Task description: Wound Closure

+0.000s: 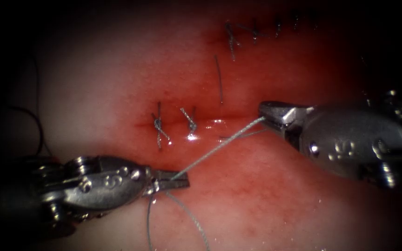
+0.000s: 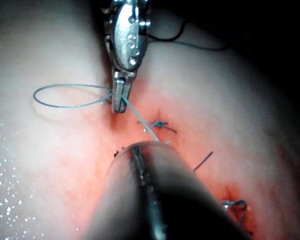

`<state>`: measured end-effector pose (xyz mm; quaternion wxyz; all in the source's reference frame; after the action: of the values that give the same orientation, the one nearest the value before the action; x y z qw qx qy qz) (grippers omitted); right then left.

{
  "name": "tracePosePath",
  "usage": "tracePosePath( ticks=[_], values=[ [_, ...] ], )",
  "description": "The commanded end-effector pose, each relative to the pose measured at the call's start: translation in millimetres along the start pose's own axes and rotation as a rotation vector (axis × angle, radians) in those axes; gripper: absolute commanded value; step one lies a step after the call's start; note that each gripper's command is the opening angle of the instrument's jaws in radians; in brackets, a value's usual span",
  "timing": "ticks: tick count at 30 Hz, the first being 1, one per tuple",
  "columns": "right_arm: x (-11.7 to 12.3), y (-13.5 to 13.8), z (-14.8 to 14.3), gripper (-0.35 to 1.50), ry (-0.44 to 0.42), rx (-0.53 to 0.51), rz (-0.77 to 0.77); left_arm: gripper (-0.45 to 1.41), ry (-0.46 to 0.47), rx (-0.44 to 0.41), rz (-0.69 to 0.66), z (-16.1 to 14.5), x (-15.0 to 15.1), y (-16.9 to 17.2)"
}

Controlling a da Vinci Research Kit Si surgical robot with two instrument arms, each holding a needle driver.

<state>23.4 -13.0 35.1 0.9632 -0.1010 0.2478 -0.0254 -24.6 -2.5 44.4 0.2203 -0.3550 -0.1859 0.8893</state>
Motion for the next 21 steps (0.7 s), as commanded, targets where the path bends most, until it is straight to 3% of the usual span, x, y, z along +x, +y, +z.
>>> tracePosePath(
  ticks=[1, 2, 3, 4, 5, 9, 14, 15, 17, 18, 19, 20, 21],
  values=[
    [0.2, -0.2, 0.7, -0.35, 0.012, 0.007, 0.024, -0.45, 0.001, 0.014, 0.001, 0.3, 0.0, -0.4],
    [0.1, 0.0, 0.7, -0.25, 0.03, 0.017, 0.055, -0.45, -0.003, 0.03, 0.008, -0.1, -0.1, -0.7],
    [0.0, 0.3, 0.7, 0.19, 0.044, 0.025, 0.074, -0.45, -0.008, 0.038, 0.014, -0.4, -0.2, -0.8],
    [-0.5, 1.2, 0.7, 0.96, 0.051, 0.036, 0.083, -0.45, -0.009, 0.037, 0.015, -0.6, -0.4, -1.0],
    [-0.8, 1.6, 0.6, 1.11, 0.053, 0.041, 0.089, -0.45, -0.009, 0.036, 0.016, -0.7, -0.5, -1.2],
    [-2.5, 3.0, -0.6, 1.32, 0.067, 0.027, 0.106, -0.45, -0.019, 0.05, 0.028, -1.1, -1.1, -1.8],
    [-5.4, 5.8, -2.3, 1.38, 0.061, 0.007, 0.12, -0.45, -0.036, 0.075, 0.044, -1.7, -2.0, -2.8],
    [-5.8, 6.2, -2.3, 1.38, 0.062, 0.002, 0.122, -0.45, -0.036, 0.074, 0.043, -1.8, -2.1, -3.0],
    [-6.7, 6.4, -1.2, 1.1, 0.152, -0.004, 0.124, -0.45, -0.035, 0.08, 0.049, -2.0, -1.8, -3.4],
    [-6.8, 6.1, -0.6, 0.74, 0.19, 0.001, 0.12, -0.45, -0.03, 0.082, 0.052, -2.0, -1.7, -3.4],
    [-6.9, 5.7, 0.3, 0.06, 0.225, 0.011, 0.141, -0.45, -0.025, 0.084, 0.056, -2.0, -1.5, -3.5],
    [-6.9, 5.4, 1.0, -0.35, 0.261, 0.026, 0.173, -0.45, -0.018, 0.088, 0.053, -2.0, -1.3, -3.5],
    [-7.0, 5.2, 1.7, -0.35, 0.291, 0.041, 0.205, -0.45, -0.015, 0.089, 0.05, -2.1, -1.2, -3.6]
  ],
)
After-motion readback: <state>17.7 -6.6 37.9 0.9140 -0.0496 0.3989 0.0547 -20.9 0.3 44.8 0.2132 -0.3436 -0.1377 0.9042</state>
